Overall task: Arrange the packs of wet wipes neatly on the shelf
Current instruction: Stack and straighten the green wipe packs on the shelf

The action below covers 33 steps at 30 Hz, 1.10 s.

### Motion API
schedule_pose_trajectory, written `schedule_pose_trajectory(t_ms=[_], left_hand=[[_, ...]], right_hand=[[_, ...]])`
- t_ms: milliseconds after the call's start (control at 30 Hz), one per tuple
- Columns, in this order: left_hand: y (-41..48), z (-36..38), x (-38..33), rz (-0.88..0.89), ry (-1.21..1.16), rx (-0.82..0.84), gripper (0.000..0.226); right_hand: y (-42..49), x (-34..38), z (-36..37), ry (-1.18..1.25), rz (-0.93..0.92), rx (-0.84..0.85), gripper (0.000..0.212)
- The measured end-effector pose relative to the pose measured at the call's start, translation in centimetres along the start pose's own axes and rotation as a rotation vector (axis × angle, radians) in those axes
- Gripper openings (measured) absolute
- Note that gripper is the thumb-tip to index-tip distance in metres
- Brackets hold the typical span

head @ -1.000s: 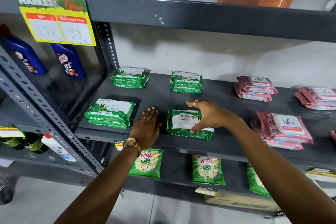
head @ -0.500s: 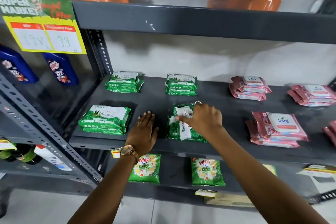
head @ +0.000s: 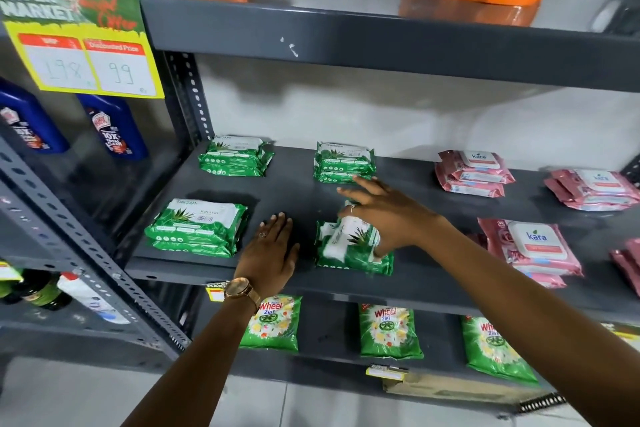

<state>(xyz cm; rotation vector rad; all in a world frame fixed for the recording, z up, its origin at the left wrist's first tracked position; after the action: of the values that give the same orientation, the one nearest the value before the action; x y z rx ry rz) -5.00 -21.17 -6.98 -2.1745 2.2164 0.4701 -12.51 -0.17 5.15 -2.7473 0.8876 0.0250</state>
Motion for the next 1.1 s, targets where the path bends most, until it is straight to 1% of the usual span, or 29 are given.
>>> schedule_pose_trajectory(t_ms=[100, 200, 400, 467, 567, 667, 767, 833, 900, 933, 967, 1000, 1033, 1067, 1100], left_hand=[[0.0, -0.2, 0.0, 0.004, -0.008, 0.001, 0.070], [-0.1, -0.3, 0.0, 0.010, 0.002, 0.005, 0.070], [0.0, -0.1, -0.1, 0.004, 0.032, 0.025, 0.070], [0.1, -0.1, 0.0, 0.001, 0.037, 0.026, 0.070], [0.0, -0.2, 0.0, -0.002, 0.038, 0.018, 0.069], [-0.1, -0.4, -0.1, -0.015, 0.031, 0.032, 0.064], [-0.1, -0.4, 0.0, -0.026, 0.001, 0.047, 0.062], [0.1, -0.6, -0.3, -0.075, -0.087, 0.047, 0.057], [0.2, -1.6, -1.5, -0.198, -0.299, -0.003, 0.052], [0.3, -2.2, -2.3, -0.242, -0.390, -0.064, 0.050], [0.3, -3.1, -3.5, -0.243, -0.427, -0.152, 0.047], [0.4, -4.0, -5.0, -0.209, -0.417, -0.241, 0.045], [0.6, -4.9, -6.6, -0.148, -0.398, -0.312, 0.043], [0.9, -5.7, -8.5, -0.077, -0.378, -0.349, 0.043], [1.2, -6.3, -10.3, -0.007, -0.356, -0.349, 0.043]], right_hand=[[-0.3, 0.1, 0.6, 0.098, 0.180, -0.022, 0.099], [-0.7, 1.1, 1.7, 0.198, 0.294, -0.073, 0.105], [-1.6, 2.3, 1.9, 0.264, 0.450, -0.181, 0.092], [-1.5, 2.8, 2.0, 0.273, 0.478, -0.218, 0.090], [-1.3, 2.9, 2.3, 0.291, 0.482, -0.234, 0.091], [-1.5, 2.6, 2.4, 0.345, 0.477, -0.196, 0.095], [-1.5, 2.4, 2.3, 0.337, 0.463, -0.165, 0.098], [-1.6, 2.3, 2.4, 0.340, 0.464, -0.161, 0.100], [-2.0, 2.3, 2.6, 0.401, 0.476, -0.145, 0.112], [-2.5, 2.3, 2.5, 0.463, 0.475, -0.160, 0.119], [-3.1, 2.0, 2.5, 0.536, 0.473, -0.208, 0.121], [-3.9, 1.7, 2.3, 0.601, 0.475, -0.290, 0.117], [-4.9, 0.9, 2.4, 0.650, 0.484, -0.384, 0.107], [-6.2, -0.3, 2.6, 0.681, 0.503, -0.472, 0.096], [-7.8, -1.7, 3.0, 0.704, 0.550, -0.539, 0.087]])
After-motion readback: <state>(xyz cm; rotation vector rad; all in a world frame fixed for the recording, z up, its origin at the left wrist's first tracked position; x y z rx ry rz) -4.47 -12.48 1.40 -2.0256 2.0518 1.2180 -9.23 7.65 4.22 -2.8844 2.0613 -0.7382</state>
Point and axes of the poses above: each hand's wrist, its own y-axis towards the middle knuckle, its own z-axis out of the palm, x = y × z, the point moved 2 cm from there along y, towards the middle knuckle, and after that the axes turned 6 degrees about y, right-handed, at the moved point
